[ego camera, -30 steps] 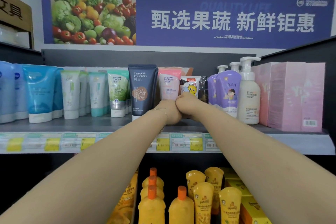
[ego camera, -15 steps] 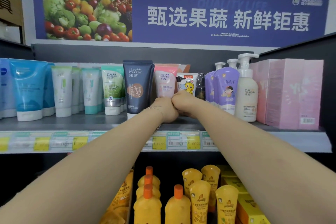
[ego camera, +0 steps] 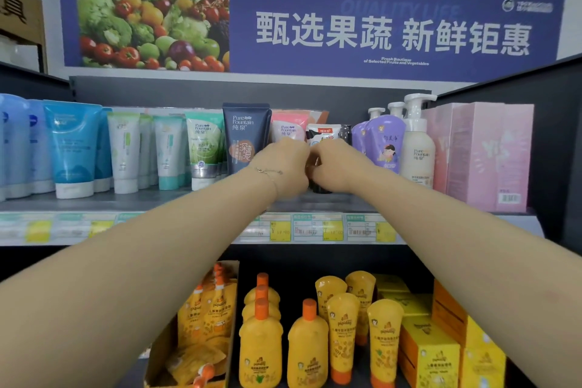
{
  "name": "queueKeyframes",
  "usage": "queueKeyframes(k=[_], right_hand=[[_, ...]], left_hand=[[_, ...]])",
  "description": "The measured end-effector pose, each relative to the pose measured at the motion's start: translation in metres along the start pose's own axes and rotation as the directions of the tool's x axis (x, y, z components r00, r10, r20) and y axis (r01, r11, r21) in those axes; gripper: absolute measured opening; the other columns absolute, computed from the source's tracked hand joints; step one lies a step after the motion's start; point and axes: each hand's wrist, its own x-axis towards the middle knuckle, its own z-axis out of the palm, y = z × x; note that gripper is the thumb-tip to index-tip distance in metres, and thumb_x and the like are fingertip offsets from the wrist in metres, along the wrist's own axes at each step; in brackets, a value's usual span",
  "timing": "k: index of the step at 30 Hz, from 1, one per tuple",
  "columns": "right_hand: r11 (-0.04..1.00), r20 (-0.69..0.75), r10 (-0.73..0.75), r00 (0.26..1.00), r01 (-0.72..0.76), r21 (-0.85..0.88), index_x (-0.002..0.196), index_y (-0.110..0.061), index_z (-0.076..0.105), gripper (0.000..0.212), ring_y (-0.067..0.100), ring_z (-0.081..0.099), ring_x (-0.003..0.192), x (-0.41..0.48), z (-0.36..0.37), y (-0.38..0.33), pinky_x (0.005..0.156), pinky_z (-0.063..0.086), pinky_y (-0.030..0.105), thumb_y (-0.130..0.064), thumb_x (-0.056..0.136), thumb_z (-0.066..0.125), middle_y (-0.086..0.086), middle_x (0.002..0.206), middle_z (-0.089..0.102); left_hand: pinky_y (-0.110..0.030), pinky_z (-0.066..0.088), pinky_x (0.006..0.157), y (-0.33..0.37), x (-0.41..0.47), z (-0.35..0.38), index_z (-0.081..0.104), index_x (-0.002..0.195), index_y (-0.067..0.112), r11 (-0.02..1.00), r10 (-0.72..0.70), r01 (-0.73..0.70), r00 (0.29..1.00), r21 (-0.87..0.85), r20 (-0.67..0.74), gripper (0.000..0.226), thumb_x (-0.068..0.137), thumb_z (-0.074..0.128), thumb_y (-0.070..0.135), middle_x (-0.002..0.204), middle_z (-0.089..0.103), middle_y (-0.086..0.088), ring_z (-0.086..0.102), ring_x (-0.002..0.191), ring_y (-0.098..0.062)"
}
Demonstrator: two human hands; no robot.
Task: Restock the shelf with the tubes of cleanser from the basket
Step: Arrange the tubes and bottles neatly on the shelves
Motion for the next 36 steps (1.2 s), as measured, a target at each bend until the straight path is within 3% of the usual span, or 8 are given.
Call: queueKeyframes(k=[5,10,16,20,26,30,33,36], right_hand=[[0.988,0.030,-0.080,0.996,0.083,-0.133,0.077,-0.022,0.057,0.014,0.026,0.058,0.081,-0.010,0.002,-0.021,0.058,0.039,0.029,-0.029,0.089,0.053,0.002,0.089,0.061],[0.973,0.054,-0.118,0.992,0.126,-0.191,0.096,-0.021,0.065,0.020,0.026,0.058,0.092,-0.011,0.004,-0.042,0.079,0.052,0.038,-0.034,0.089,0.052,0.001,0.097,0.061],[0.997,0.102,-0.023,0.994,0.031,-0.073,0.100,-0.016,0.065,0.022,0.026,0.060,0.089,-0.010,0.012,-0.053,0.078,0.052,0.036,-0.034,0.092,0.055,0.004,0.097,0.062],[0.998,0.129,0.045,0.991,-0.049,0.026,0.119,-0.009,0.057,0.039,0.023,0.056,0.090,-0.007,0.019,-0.058,0.071,0.047,0.033,-0.037,0.092,0.058,0.005,0.103,0.060],[0.932,0.169,0.130,0.977,-0.178,0.315,0.146,-0.010,0.033,0.069,0.026,0.052,0.114,0.001,0.027,-0.066,0.088,0.044,0.034,-0.045,0.093,0.059,0.010,0.142,0.047],[0.899,0.139,0.176,0.974,-0.217,0.380,0.134,-0.011,0.043,0.058,0.019,0.054,0.084,0.011,0.035,-0.077,0.063,0.042,0.029,-0.046,0.091,0.060,0.005,0.116,0.055],[0.882,0.139,0.195,0.971,-0.236,0.407,0.129,-0.012,0.046,0.056,0.022,0.057,0.093,0.016,0.042,-0.081,0.079,0.050,0.038,-0.048,0.088,0.061,0.005,0.119,0.058],[0.899,0.132,0.208,0.969,-0.242,0.365,0.128,-0.011,0.045,0.051,0.025,0.056,0.102,0.015,0.046,-0.083,0.091,0.049,0.042,-0.045,0.093,0.058,0.007,0.117,0.057]], left_hand=[[-0.032,0.051,0.074,-0.026,-0.022,-0.025,0.067,0.089,0.019,0.996,0.065,-0.071,0.993,0.062,0.093,0.013,0.085,0.055,0.022,0.092,0.064,-0.003,0.061,0.083,-0.027],[-0.028,0.047,0.074,-0.060,-0.041,-0.049,0.069,0.085,0.024,0.994,0.097,-0.107,0.972,0.037,0.212,0.009,0.087,0.060,0.025,0.086,0.065,0.008,0.060,0.082,-0.015],[-0.027,0.040,0.058,-0.102,-0.051,-0.046,0.065,0.073,0.007,0.993,-0.093,0.076,0.975,0.090,0.201,0.039,0.092,0.057,0.040,0.066,0.058,-0.003,0.054,0.064,-0.022],[-0.034,0.051,0.073,-0.119,-0.052,-0.034,0.068,0.097,0.008,0.991,-0.127,0.117,0.967,0.061,0.222,0.043,0.094,0.051,0.048,0.091,0.069,-0.008,0.063,0.081,-0.023],[-0.033,0.045,0.088,-0.122,-0.042,-0.026,0.054,0.125,0.006,0.974,-0.152,0.178,0.972,-0.139,0.180,0.051,0.091,0.060,0.042,0.118,0.060,-0.009,0.055,0.099,-0.022],[-0.034,0.049,0.086,-0.122,-0.034,-0.018,0.059,0.114,0.009,0.925,-0.159,0.208,0.972,-0.317,0.174,0.045,0.082,0.074,0.037,0.103,0.059,-0.005,0.057,0.094,-0.021],[-0.024,0.047,0.061,-0.120,-0.030,-0.014,0.059,0.085,0.015,0.870,-0.178,0.224,0.973,-0.440,0.145,0.028,0.078,0.078,0.034,0.079,0.061,0.001,0.056,0.069,-0.013],[-0.041,0.058,0.078,-0.121,-0.028,-0.008,0.064,0.100,0.007,0.846,-0.199,0.229,0.973,-0.481,0.115,0.040,0.075,0.081,0.033,0.096,0.069,-0.009,0.067,0.088,-0.025]])
